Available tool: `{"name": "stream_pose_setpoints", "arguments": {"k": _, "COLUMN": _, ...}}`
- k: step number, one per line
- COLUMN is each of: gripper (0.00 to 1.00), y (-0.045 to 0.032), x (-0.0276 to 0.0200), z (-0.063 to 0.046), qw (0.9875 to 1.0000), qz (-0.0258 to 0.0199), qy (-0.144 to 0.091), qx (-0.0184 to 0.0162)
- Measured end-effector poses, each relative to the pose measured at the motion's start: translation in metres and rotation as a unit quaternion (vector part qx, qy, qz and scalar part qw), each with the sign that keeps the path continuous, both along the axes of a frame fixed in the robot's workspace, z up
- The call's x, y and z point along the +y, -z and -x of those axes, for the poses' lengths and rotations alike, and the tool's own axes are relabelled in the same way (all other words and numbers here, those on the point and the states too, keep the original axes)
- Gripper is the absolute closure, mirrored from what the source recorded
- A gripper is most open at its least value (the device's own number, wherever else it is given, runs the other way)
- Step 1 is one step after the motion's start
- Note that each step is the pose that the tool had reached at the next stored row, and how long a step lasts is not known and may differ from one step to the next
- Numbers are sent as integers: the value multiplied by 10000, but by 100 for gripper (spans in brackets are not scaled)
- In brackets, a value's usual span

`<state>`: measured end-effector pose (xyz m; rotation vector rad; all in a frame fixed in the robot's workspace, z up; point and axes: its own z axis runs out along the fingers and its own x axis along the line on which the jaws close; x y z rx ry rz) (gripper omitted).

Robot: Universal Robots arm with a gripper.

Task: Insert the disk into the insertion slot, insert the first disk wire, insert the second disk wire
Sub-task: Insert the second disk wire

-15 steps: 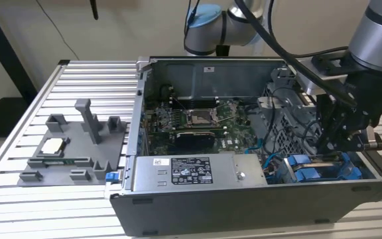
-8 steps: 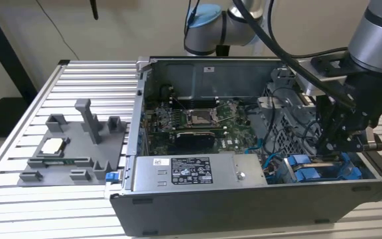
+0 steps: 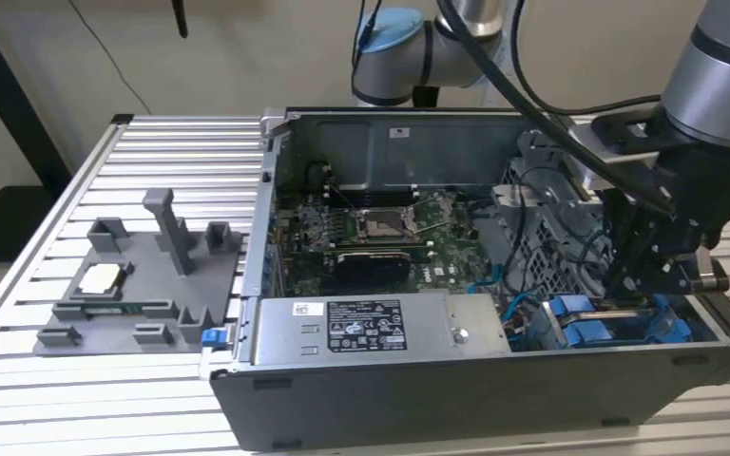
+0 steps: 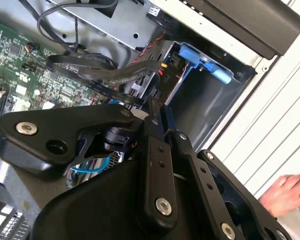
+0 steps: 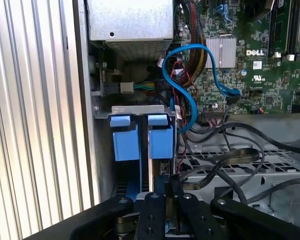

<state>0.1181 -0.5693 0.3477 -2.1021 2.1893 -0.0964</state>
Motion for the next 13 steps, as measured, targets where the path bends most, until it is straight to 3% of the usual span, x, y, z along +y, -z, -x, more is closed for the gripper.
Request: {"name": "stream_pose_setpoints", "arguments": {"k": 13, "gripper": 84, "y": 51, "x": 22, "z": -48, "qw": 10000, "qz": -55, "qy": -81, "qx": -9}}
